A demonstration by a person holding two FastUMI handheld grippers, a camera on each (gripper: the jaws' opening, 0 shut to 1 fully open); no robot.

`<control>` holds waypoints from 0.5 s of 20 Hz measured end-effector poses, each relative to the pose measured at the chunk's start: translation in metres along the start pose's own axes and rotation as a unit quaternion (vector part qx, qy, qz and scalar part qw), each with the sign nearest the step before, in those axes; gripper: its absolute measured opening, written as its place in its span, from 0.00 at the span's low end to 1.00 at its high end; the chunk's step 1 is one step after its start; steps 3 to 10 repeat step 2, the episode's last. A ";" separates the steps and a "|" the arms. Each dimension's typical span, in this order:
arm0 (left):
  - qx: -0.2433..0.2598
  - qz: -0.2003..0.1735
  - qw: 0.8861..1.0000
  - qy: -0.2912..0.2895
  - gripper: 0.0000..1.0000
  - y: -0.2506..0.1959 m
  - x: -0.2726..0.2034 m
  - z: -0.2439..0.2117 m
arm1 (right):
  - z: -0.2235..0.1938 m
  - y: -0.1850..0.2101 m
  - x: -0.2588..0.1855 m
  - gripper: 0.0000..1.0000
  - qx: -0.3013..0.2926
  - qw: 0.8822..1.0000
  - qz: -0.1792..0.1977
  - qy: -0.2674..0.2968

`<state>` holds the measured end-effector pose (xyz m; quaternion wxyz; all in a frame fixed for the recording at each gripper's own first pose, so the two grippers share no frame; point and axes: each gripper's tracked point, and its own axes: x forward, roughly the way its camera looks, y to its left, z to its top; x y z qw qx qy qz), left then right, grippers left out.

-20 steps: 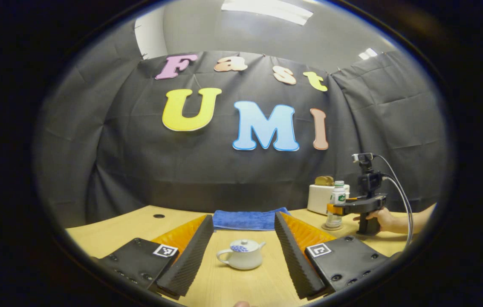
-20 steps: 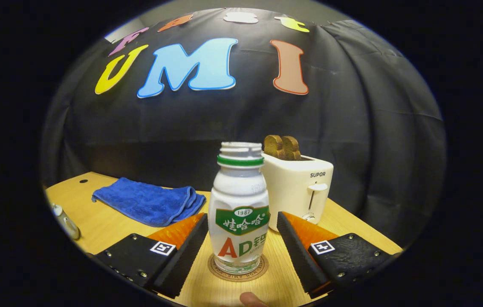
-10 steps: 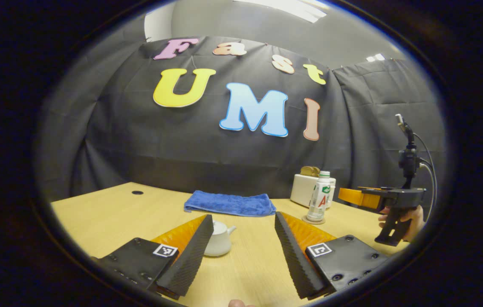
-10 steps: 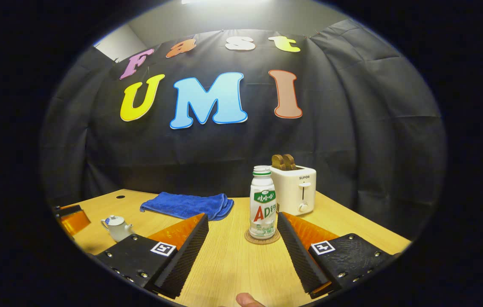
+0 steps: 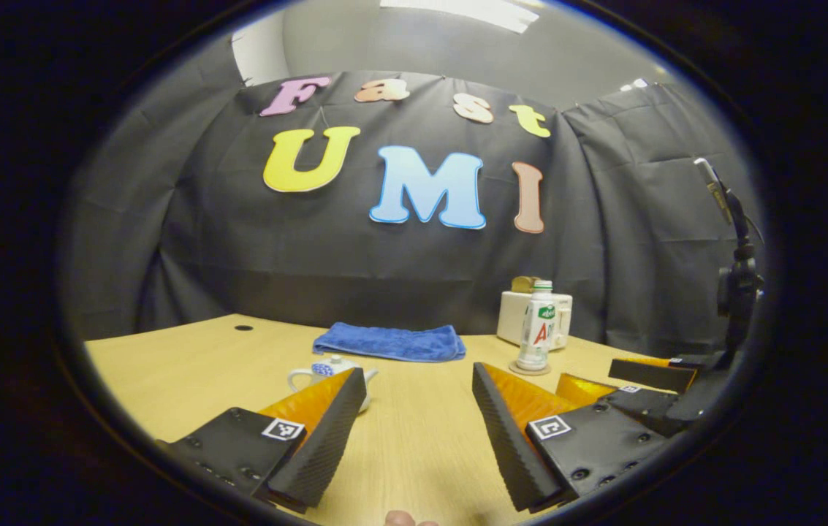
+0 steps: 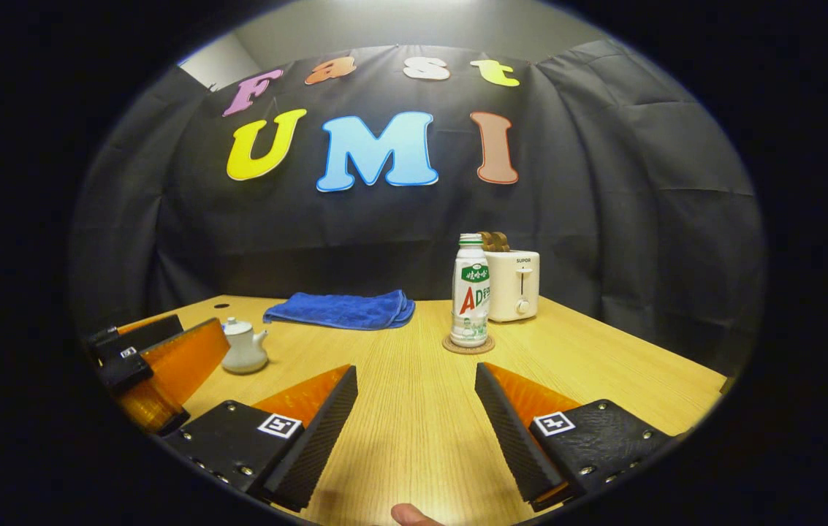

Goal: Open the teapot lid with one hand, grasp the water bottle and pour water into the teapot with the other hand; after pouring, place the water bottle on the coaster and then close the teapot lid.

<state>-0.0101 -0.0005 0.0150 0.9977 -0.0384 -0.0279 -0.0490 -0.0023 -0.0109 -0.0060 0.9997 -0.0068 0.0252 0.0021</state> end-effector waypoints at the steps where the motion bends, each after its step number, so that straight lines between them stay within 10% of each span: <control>1: 0.003 0.002 1.000 0.007 0.99 -0.002 0.001 -0.004 | 0.003 -0.001 -0.003 1.00 -0.002 1.000 -0.004 -0.011; 10: 0.006 0.003 1.000 0.024 0.99 -0.006 0.002 -0.014 | 0.006 -0.002 -0.009 0.99 -0.003 1.000 -0.006 -0.020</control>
